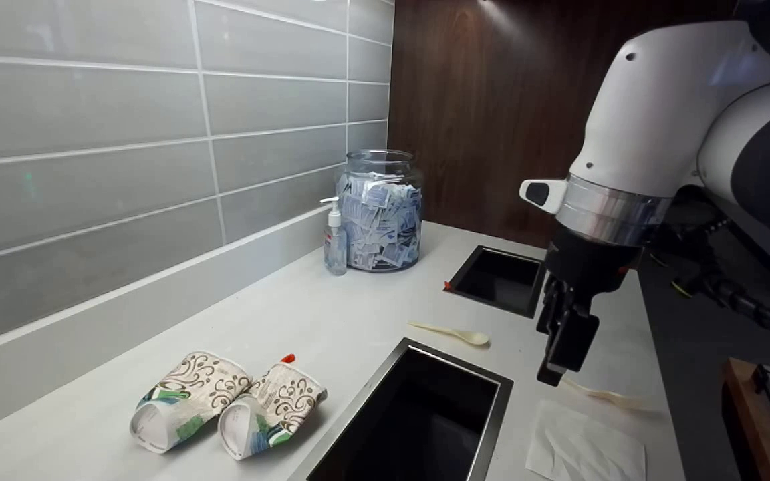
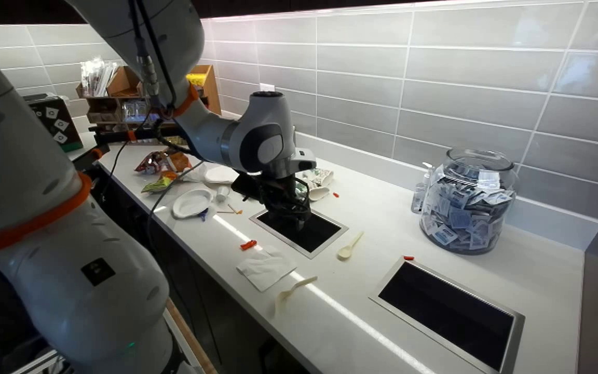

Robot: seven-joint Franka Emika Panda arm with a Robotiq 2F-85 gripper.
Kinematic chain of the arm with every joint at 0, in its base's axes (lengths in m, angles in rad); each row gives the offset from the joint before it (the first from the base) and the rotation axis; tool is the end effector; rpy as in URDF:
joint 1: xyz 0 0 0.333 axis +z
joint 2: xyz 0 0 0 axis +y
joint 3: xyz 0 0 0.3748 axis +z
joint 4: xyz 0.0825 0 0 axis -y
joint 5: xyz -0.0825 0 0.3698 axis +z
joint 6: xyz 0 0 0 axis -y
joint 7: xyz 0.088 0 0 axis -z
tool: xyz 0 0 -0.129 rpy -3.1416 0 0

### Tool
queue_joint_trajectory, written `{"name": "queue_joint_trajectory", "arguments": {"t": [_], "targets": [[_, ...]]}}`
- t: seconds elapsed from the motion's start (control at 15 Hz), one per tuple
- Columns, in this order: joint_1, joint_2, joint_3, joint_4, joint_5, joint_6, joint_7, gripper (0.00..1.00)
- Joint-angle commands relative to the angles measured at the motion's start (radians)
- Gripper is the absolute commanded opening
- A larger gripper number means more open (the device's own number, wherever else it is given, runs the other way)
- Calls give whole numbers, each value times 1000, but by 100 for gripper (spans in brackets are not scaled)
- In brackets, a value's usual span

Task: Use the napkin to wipe the surface and put it in the bin

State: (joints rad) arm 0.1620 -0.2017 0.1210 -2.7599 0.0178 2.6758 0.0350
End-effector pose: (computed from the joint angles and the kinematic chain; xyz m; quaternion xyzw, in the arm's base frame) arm 0.3660 0.1052 0.3352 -0.9916 -0.1153 -0.0586 0.0016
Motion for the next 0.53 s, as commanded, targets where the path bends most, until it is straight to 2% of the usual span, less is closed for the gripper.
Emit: {"name": "queue_joint_trajectory", "arguments": {"t": [0.0,0.13,0.2,0.27,0.33,0.47], "targets": [[55,52,-42,1,123,49,-210,100],[77,60,-59,2,201,45,-341,100],[74,63,-60,2,202,33,-377,100],[62,72,-57,3,181,27,-389,100],[9,94,-28,3,42,36,-275,100],[35,120,-42,3,108,73,-351,100]]}}
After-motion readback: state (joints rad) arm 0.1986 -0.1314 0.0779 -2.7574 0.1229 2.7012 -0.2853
